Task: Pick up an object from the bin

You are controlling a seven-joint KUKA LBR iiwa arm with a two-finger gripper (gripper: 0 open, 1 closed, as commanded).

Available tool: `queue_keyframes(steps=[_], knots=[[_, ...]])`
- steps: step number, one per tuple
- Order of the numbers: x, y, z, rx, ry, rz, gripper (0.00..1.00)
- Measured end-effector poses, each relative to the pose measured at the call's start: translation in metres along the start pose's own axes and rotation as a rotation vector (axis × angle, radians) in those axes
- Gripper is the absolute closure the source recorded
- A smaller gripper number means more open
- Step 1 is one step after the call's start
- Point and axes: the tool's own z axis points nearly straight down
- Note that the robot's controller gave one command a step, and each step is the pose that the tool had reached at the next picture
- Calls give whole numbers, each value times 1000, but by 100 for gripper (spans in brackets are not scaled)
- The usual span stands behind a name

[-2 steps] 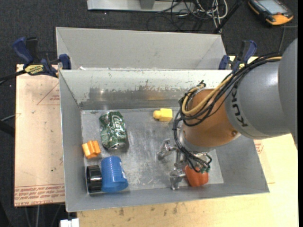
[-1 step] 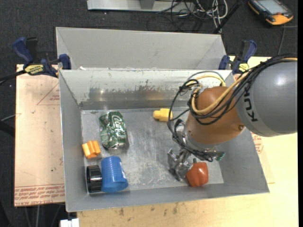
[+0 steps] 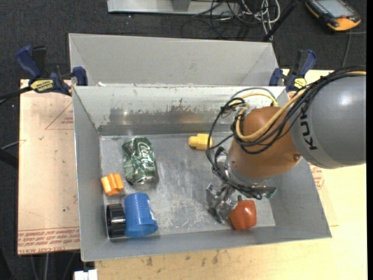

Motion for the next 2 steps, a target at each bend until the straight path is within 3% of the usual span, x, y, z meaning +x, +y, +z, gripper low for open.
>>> queue_keyframes(steps=[1, 2], knots=[[-10, -12, -97, 0, 2, 1, 100], [-10, -12, -97, 0, 2, 1, 100]])
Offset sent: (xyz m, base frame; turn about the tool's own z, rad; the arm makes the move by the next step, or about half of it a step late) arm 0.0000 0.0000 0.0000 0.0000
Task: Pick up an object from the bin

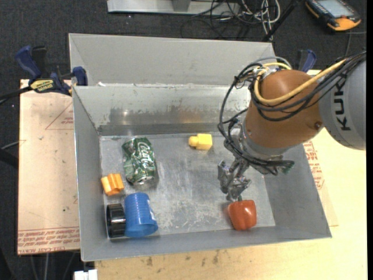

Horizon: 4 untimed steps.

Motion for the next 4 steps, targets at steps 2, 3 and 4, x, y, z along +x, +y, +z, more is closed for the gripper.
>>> queue_keyframes(steps=[2, 3, 4], knots=[[27, -18, 28, 0, 0, 120, 100], [27, -18, 28, 0, 0, 120, 0], [27, -18, 28, 0, 0, 120, 0]])
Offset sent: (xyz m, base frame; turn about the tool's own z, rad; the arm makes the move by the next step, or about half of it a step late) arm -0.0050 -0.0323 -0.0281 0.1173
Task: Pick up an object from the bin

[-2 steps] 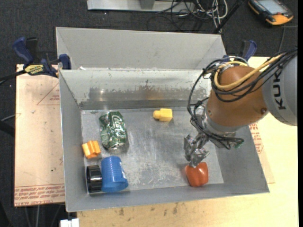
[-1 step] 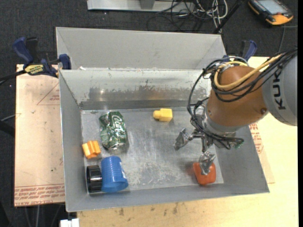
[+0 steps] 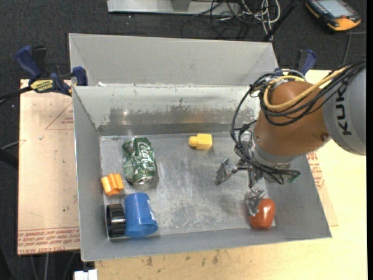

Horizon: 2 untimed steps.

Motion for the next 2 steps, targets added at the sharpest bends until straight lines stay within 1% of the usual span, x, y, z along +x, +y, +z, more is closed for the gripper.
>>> queue_keyframes(steps=[1, 2], knots=[[5, -14, 14, 4, -5, -61, 0], [50, -11, 33, -3, 4, -123, 0]])
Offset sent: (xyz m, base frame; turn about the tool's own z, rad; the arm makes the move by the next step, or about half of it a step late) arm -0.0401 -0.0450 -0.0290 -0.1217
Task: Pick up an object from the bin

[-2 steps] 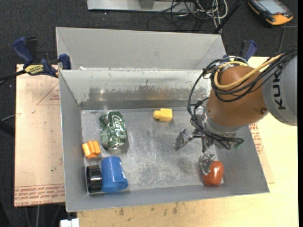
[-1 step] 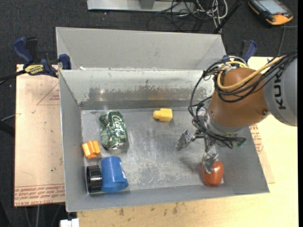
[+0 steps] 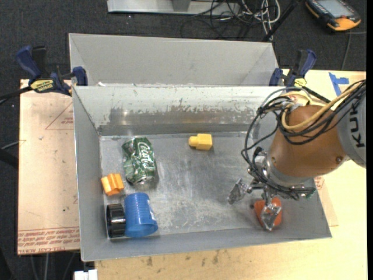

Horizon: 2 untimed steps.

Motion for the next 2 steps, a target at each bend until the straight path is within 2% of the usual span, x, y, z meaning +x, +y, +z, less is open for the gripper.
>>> queue_keyframes(steps=[1, 2], knots=[[2, -61, 24, 7, -7, -49, 100], [2, -61, 24, 6, -7, -49, 100]])
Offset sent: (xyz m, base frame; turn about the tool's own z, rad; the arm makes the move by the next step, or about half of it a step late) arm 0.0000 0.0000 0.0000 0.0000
